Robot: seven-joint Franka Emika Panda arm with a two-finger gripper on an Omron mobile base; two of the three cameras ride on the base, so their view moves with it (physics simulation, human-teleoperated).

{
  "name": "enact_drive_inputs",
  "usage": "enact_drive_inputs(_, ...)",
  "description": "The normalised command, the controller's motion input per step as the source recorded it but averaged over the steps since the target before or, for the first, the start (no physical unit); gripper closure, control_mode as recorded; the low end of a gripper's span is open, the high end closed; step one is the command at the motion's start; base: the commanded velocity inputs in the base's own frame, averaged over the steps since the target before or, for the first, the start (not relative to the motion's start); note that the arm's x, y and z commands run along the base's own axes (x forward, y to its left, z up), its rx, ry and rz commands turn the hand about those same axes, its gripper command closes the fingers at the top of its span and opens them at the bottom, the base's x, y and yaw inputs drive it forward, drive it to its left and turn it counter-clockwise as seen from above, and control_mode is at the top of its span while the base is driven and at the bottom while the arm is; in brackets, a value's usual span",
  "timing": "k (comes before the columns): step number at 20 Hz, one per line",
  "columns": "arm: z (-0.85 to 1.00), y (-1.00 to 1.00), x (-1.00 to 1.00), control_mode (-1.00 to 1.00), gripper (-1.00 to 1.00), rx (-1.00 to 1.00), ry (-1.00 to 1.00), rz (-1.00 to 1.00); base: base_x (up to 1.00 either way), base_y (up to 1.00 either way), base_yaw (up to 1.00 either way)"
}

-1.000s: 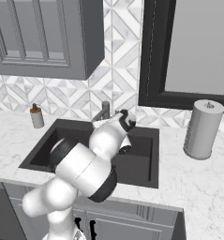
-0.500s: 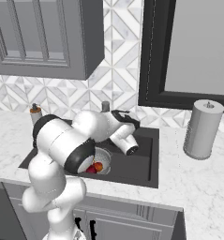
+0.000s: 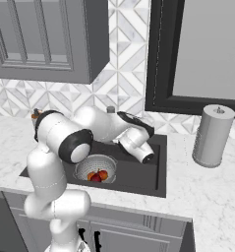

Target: Put the colander in the sink, put the pear, apple, apple in the colander, and turn on the sink faucet and pour water over the colander.

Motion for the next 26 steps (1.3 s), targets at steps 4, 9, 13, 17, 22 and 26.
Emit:
enact_drive_inputs(4, -0.07, 0.0, 0.14, -1.0, -1.0, -0.11, -0.02, 0.0, 0.0, 0.0, 0.0)
enact_drive_inputs(9, 0.0, 0.0, 0.29, -1.0, -1.0, -0.12, 0.0, -0.04, 0.0, 0.0, 0.0)
enact_drive_inputs(13, -0.14, 0.03, 0.24, -1.0, -1.0, -0.12, 0.0, -0.08, 0.0, 0.0, 0.0)
enact_drive_inputs(17, -0.19, 0.09, 0.21, -1.0, -1.0, -0.1, 0.0, -0.11, 0.0, 0.0, 0.0)
enact_drive_inputs(22, -0.08, 0.04, 0.33, -1.0, -1.0, -0.07, 0.0, -0.09, 0.0, 0.0, 0.0)
enact_drive_inputs(26, 0.0, 0.0, 0.32, -1.0, -1.0, 0.0, 0.03, -0.01, 0.0, 0.0, 0.0)
